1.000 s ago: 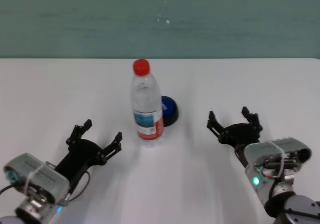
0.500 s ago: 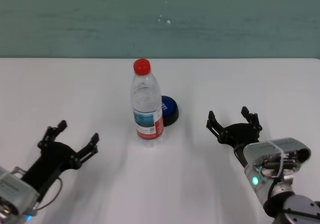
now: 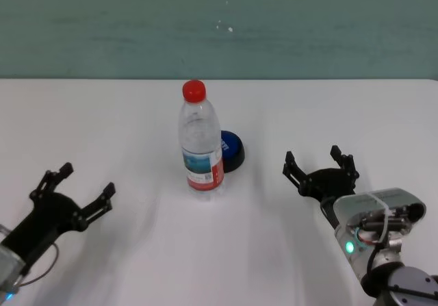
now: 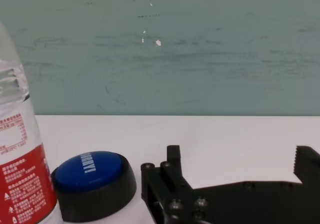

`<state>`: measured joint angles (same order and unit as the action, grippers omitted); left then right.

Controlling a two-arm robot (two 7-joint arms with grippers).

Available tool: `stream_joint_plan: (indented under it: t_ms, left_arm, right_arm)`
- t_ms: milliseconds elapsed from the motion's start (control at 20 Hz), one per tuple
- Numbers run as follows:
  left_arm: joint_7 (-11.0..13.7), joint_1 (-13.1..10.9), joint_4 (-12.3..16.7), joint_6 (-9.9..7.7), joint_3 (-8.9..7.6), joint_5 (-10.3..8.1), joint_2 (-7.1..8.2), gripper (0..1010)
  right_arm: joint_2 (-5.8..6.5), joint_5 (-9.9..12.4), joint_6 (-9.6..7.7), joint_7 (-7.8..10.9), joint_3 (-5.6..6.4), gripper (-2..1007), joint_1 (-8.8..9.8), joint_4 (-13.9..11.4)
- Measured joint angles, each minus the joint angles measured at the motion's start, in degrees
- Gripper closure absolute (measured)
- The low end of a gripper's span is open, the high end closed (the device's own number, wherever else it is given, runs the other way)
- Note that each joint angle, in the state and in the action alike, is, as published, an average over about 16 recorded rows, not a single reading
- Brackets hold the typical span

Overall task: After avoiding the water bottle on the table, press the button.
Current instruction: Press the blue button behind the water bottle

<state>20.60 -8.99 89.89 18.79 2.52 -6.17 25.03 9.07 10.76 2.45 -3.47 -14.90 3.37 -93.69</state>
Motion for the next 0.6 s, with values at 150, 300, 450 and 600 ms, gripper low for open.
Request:
stream_joint_plan:
  t_ms: [150, 300, 450, 600]
  left_arm:
    - [0.8, 1.5, -2.3, 1.02, -0.48, -0.52, 0.69, 10]
    - [1.4, 3.3, -4.8, 1.87, -0.82, -0.82, 1.09, 10]
    - [1.8, 5.3, -7.2, 2.62, -0.92, -1.00, 1.24, 10]
    - [2.2, 7.5, -9.7, 3.23, -0.70, -1.04, 1.18, 10]
  right_arm:
    - [0.00, 0.0, 0.00, 0.00, 0.00, 1, 0.00, 0.0]
    - [0.00, 0.0, 0.00, 0.00, 0.00, 1, 0.00, 0.0]
    - [0.00, 0.0, 0.00, 0.00, 0.00, 1, 0.00, 0.0]
    - [0.00, 0.0, 0.00, 0.00, 0.00, 1, 0.00, 0.0]
